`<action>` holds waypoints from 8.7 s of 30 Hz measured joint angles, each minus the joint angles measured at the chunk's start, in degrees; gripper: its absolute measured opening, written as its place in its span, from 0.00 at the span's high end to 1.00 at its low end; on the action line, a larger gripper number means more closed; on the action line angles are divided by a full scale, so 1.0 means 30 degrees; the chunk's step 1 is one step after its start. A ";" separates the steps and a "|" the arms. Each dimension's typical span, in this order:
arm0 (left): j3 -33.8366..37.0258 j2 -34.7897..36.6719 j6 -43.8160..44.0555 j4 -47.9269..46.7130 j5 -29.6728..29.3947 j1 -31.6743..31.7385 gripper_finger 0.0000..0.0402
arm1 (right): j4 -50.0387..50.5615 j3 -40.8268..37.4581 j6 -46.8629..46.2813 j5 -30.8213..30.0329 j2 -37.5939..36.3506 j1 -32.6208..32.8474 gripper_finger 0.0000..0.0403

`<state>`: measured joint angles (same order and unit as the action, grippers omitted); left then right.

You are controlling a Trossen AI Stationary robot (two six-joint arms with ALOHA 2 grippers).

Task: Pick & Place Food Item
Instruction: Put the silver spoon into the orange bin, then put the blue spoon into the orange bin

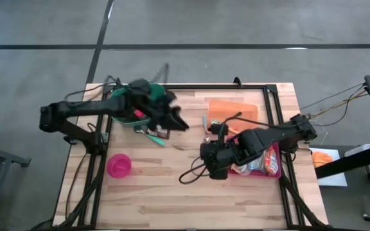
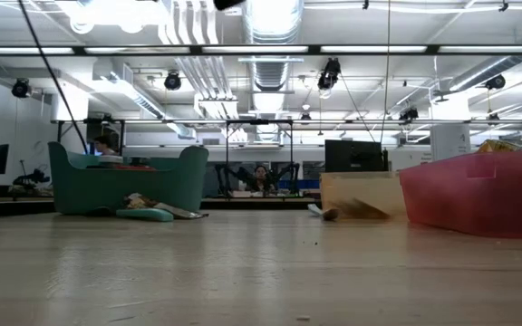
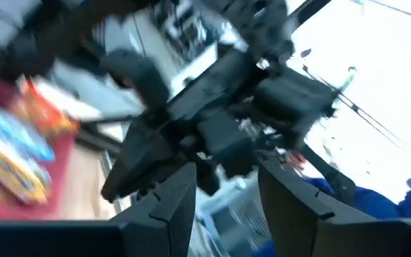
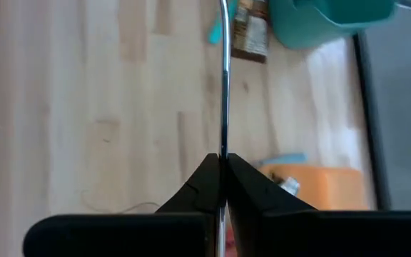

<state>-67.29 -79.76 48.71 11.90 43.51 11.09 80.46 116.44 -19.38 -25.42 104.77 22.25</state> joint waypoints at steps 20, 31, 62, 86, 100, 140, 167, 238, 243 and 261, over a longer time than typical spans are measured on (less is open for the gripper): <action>0.0032 0.6842 -0.5243 -1.1622 -0.6824 -0.0233 0.62 | -0.4254 -1.1992 -0.1114 0.3329 -1.0170 -0.8011 0.98; 0.0039 0.7474 -0.5239 -1.1719 -0.7230 -0.1187 0.62 | -0.7610 -1.9133 0.2598 0.9213 -1.2146 -1.4305 0.98; 0.0039 0.7538 -0.5283 -1.3575 -0.8368 -0.1187 0.62 | -1.1422 -2.2490 1.0909 0.9992 -0.4844 -1.7430 0.98; 0.0039 0.7538 -0.5261 -1.4068 -0.8372 -0.1187 0.62 | -1.1245 -2.2475 0.8039 1.1085 -0.4916 -1.7408 0.93; 0.0039 0.7538 -0.5261 -1.4071 -0.8372 -0.1187 0.62 | -1.0513 -2.2461 0.6786 1.1142 -0.5224 -1.7379 0.53; 0.0039 0.7539 -0.6296 -1.4602 -0.9218 -0.1166 0.62 | -1.0582 -1.2523 0.6366 1.1126 0.0414 -1.1420 0.98; 0.0039 0.7553 -0.6288 -1.6205 -0.9210 -0.1166 0.62 | -0.9959 -1.2793 0.5878 1.1008 0.1101 -1.3235 0.98; 0.0043 0.7553 -0.6576 -1.6509 -0.9137 -0.1166 0.62 | -0.5062 -1.0640 0.2047 0.6726 0.2034 -1.2449 0.98; 0.0039 0.7553 -0.6565 -1.6509 -0.9137 -0.1166 0.62 | -0.6094 -0.9496 0.0728 0.8209 0.2027 -1.2538 0.98; 0.0041 0.7553 -0.6610 -1.6567 -0.9086 -0.1166 0.62 | -0.8381 -0.9244 -0.3563 1.0857 0.3850 -1.4006 0.61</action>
<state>-67.17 -57.10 28.88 -37.80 16.25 7.60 55.31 88.71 -30.07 7.15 116.32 -19.77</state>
